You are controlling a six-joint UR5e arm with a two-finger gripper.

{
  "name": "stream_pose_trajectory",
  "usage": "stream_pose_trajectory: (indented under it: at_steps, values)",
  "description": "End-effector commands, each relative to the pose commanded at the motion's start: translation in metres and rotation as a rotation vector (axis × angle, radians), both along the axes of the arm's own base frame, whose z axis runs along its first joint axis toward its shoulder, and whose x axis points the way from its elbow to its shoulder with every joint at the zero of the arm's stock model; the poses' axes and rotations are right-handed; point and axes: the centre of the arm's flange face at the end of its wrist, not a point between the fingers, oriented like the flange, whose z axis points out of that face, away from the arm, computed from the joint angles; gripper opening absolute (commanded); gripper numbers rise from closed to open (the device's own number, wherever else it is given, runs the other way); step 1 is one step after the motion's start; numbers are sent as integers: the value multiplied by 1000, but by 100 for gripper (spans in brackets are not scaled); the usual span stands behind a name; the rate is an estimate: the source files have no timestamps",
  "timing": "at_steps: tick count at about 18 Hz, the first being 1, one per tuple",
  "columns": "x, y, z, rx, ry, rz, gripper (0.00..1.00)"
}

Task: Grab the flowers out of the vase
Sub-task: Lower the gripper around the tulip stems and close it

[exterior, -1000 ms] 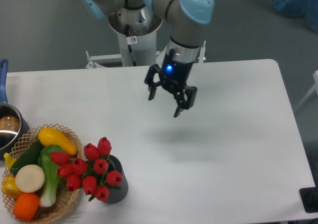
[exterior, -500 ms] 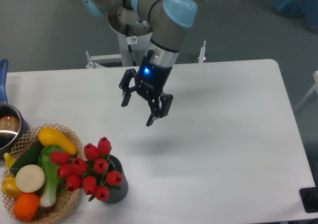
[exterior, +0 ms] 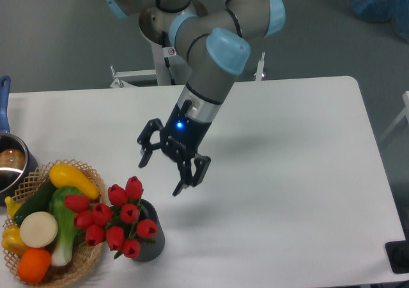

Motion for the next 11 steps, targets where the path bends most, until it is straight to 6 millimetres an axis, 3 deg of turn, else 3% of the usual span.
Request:
stream_pose_trajectory:
  at_steps: [4,11]
  values:
    - [1,28,1,1,-35,9,100]
    - [17,36,-2,7,-57,-20,93]
